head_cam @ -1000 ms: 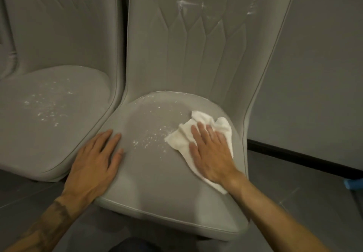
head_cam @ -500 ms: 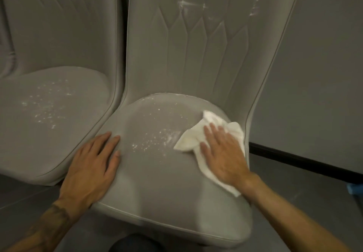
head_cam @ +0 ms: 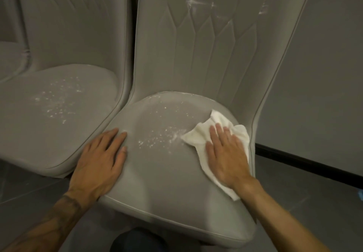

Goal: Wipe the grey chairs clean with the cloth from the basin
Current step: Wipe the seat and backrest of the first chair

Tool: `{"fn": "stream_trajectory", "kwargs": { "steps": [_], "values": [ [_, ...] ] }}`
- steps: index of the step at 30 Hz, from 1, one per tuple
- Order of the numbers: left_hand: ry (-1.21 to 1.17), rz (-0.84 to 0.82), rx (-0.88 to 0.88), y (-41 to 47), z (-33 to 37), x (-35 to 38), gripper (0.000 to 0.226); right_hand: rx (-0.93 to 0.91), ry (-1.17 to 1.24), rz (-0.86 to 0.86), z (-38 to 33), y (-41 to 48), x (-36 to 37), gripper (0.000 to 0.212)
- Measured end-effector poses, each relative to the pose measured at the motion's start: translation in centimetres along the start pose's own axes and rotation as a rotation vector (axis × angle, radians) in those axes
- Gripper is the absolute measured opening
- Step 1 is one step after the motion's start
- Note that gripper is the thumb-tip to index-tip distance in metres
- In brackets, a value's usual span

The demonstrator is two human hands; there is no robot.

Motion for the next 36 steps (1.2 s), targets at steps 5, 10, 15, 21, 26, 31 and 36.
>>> {"fn": "stream_trajectory", "kwargs": {
  "steps": [5, 10, 15, 21, 26, 31, 36],
  "values": [
    [-0.002, -0.005, -0.003, -0.1, 0.1, 0.0, 0.065, -0.160, 0.029, -0.016, -5.2, -4.0, 2.5, 0.066],
    [-0.025, -0.015, -0.010, -0.1, 0.0, 0.2, 0.067, -0.100, -0.005, 0.034, -0.1, 1.2, 0.0, 0.063],
    [-0.029, -0.008, 0.002, 0.0, 0.0, 0.1, 0.067, 0.174, 0.001, 0.064, -0.6, 8.1, -1.0, 0.062],
    [-0.036, -0.013, 0.008, 0.0, 0.0, 0.1, 0.067, -0.037, -0.017, 0.028, -2.3, 5.0, 0.7, 0.065],
    [-0.036, -0.004, 0.005, 0.2, 0.0, 0.0, 0.067, 0.143, -0.040, 0.088, -1.8, 10.3, -0.8, 0.060],
    [-0.036, -0.005, 0.005, 0.0, 0.0, -0.1, 0.068, -0.025, -0.103, 0.060, -3.6, 9.7, -0.2, 0.059],
    [-0.035, 0.011, 0.003, 0.2, 0.1, -0.1, 0.066, 0.048, -0.108, 0.131, -1.8, 11.1, -1.3, 0.055]
  ]
}}
Point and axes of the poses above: each hand's wrist, its own y-axis towards the middle knuckle, its own x-axis out of the palm, z = x × y, the point moved 10 cm from there along y, towards the middle knuckle, and after that the axes turned 15 degrees about x, right-handed, at the moved point
